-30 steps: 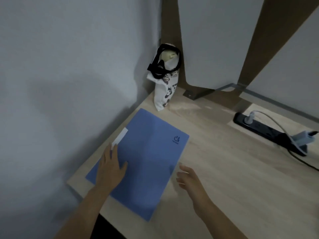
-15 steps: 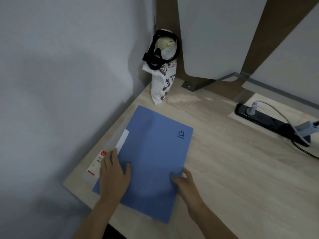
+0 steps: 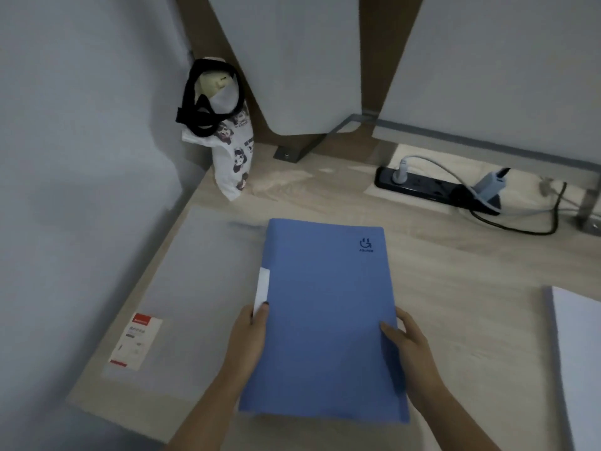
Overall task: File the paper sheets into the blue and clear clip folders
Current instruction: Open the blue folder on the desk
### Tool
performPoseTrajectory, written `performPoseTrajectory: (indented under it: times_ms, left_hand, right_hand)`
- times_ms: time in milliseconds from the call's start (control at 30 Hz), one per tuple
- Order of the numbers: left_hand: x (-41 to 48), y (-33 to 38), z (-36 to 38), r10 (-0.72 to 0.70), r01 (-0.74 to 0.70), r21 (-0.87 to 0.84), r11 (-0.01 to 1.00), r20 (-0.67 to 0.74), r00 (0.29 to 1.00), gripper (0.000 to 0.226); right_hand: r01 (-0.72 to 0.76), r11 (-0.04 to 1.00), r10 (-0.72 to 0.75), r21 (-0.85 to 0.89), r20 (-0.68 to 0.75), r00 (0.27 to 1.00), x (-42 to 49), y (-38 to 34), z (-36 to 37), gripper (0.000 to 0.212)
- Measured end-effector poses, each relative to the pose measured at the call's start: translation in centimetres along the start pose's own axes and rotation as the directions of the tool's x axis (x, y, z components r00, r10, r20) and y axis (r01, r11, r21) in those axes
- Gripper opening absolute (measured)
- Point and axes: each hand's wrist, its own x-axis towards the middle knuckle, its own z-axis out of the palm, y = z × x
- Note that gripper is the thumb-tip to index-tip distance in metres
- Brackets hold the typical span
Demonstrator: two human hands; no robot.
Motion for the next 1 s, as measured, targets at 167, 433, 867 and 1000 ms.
performPoseTrajectory:
  times_ms: [167,433,867,1000]
  left_hand:
    - [-0.8,0.4,5.6,-0.006,-0.002,0.068,0.998,0.118,0.993,0.028]
    - [-2.4,0.5,12.2,0.023,-0.024,0.001,1.000,0.209,0.978,0.042]
    - [-0.9,2.6,13.4,0.072,-0.016,-0.269,0.963,0.200,0.977,0.026]
    - [2.5,5.0,12.3,0.083,-0.046,-0.211,0.976,0.171,0.982,0.016]
  right_hand:
    - [0.015,0.996,-0.002,0.085,-0.153,0.988,-1.0,1.0,-5.5,0.028]
    - [0.043,0.986,0.007,0.163,-0.295,0.956,-2.7,3.1,-12.0,0.028]
    - [0.034,0.983,0.023,0.181,-0.306,0.952,-2.8,5.0,-16.6,0.026]
    - [-0.007,0.989,0.042,0.149,-0.238,0.970,-2.4,4.8,-17.7,0.031]
